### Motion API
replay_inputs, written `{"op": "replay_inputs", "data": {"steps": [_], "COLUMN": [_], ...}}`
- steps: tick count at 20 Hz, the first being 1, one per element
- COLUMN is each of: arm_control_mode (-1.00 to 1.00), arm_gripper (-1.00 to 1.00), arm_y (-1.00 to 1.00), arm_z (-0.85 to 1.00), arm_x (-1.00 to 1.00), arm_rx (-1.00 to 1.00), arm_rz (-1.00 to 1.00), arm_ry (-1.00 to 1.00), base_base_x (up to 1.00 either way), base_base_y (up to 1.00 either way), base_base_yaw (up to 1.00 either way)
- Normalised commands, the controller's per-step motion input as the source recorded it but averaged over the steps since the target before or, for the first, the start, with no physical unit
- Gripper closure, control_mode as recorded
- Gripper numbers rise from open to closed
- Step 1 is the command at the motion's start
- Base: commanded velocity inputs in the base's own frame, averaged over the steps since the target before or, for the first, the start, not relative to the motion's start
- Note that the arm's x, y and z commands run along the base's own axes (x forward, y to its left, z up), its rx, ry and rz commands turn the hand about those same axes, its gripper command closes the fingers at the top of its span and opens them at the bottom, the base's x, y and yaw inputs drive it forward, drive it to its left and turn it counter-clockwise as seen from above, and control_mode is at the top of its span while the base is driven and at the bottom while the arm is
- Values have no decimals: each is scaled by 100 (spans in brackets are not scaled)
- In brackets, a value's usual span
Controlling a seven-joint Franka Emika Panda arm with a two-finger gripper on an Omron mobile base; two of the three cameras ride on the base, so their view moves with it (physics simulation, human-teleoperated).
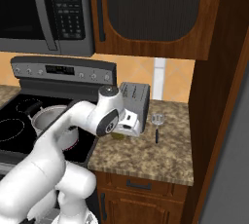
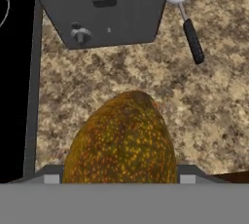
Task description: Put the squash and avocado in the pot. Retrieve the spatula and lightly stir the vegetables in the pot.
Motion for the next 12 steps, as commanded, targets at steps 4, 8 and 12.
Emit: {"op": "replay_inputs", "data": {"steps": [4, 8, 12], "arm_control_mode": [-100, -100, -100], "arm_gripper": [100, 100, 100], "arm_y": [100, 100, 100], "arm_z": [100, 70, 53], "arm_x": [-16, 0, 3], "arm_rx": [0, 0, 0], "arm_rz": [23, 25, 21], "arm_ry": [0, -2, 0], "base_base_x": [0, 0, 0], "base_base_y": [0, 0, 0], "base_base_yaw": [0, 0, 0]}}
